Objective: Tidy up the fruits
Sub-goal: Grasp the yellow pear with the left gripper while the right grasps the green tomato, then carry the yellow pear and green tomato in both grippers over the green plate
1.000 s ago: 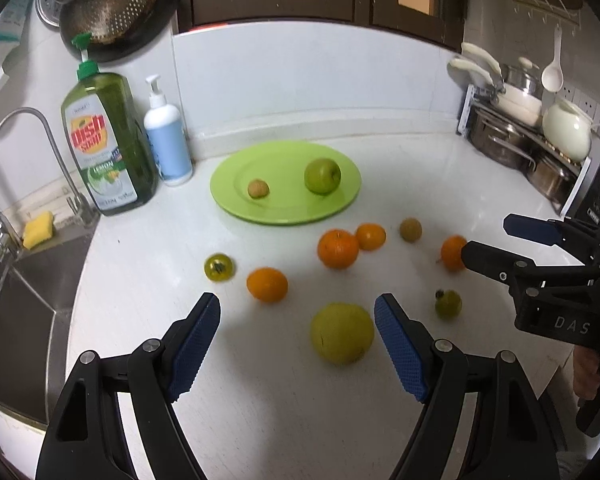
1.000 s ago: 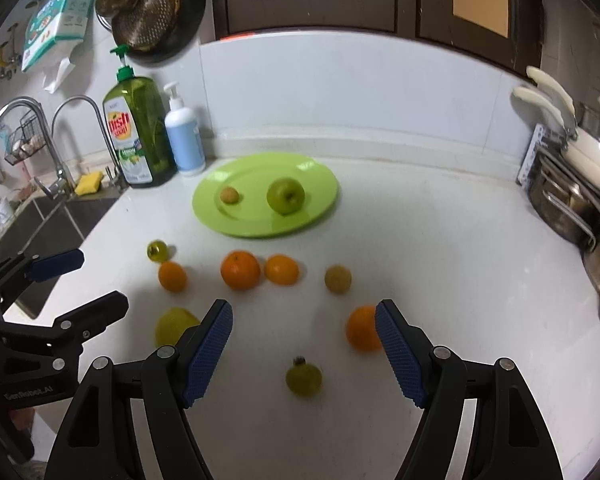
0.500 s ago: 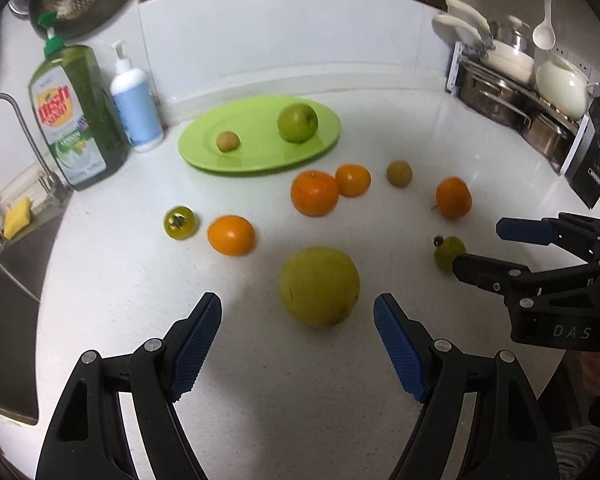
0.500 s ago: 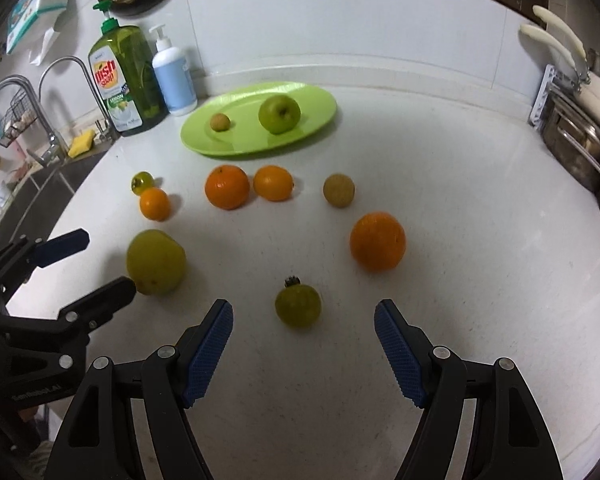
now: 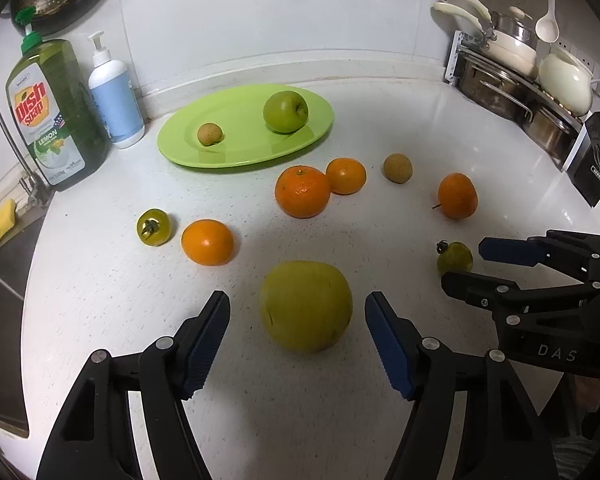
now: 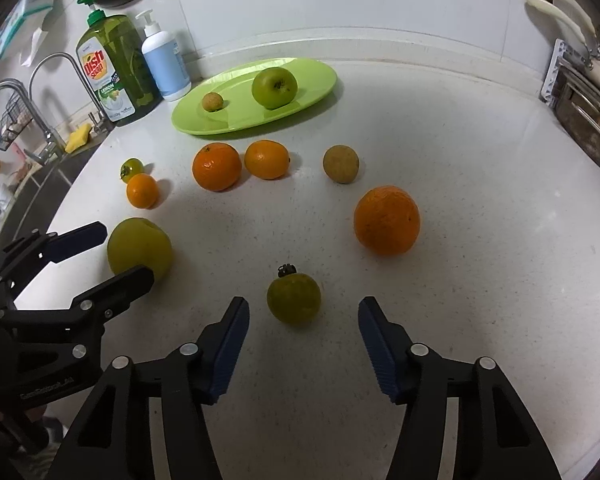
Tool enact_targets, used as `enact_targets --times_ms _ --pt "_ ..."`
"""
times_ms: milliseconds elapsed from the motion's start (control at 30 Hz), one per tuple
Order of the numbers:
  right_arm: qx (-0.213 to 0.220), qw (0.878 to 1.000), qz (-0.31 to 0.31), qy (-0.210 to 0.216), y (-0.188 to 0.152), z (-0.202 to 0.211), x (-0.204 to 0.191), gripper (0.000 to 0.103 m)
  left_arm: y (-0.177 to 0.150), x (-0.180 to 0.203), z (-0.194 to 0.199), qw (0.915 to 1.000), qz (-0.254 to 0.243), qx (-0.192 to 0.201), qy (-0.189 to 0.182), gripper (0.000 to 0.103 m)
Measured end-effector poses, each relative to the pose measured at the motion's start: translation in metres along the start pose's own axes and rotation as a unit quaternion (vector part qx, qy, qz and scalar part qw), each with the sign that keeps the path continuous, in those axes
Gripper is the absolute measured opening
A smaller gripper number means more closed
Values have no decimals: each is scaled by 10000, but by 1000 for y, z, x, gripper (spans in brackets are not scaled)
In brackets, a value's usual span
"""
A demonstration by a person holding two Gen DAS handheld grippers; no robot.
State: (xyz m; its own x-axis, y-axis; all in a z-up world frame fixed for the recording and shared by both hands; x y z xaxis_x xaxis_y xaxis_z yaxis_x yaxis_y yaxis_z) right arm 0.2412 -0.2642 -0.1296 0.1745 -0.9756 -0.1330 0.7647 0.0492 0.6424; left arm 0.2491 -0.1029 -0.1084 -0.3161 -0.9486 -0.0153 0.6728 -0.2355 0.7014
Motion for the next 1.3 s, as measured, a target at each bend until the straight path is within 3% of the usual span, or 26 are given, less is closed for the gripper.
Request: enact_targets --times_ms 233,400,500,667,1300 --pt "-61 10000 -16 56 1 -5 0 48 2 1 -6 10000 -49 -53 -37 63" --pt "-65 10000 4 60 2 -7 0 44 0 1 -11 9997 -17 -173 -144 50" --pt "-71 10000 -1 54 3 -8 0 43 0 2 -11 9998 -9 -165 -143 50" --pt "-97 9999 42 93 2 -9 -2 30 -1 2 -11 9998 -5 -155 -143 50" --pt "81 9998 91 159 9 4 -14 30 3 -5 4 9999 62 28 -144 49"
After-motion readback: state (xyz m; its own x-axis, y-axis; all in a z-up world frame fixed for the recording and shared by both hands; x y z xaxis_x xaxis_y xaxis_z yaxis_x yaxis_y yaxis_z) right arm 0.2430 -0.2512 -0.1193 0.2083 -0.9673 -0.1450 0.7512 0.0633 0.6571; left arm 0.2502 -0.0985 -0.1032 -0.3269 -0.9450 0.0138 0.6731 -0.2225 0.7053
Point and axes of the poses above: each gripper's, at about its wrist camera, not at the fingertips, and z roughly against the way its jaws point, x to its right, y to its top, the point moved 2 cm from there along -z, roughly the way its jaws point, and after that the axes turned 7 degrees about x, right-handed, at the moved point
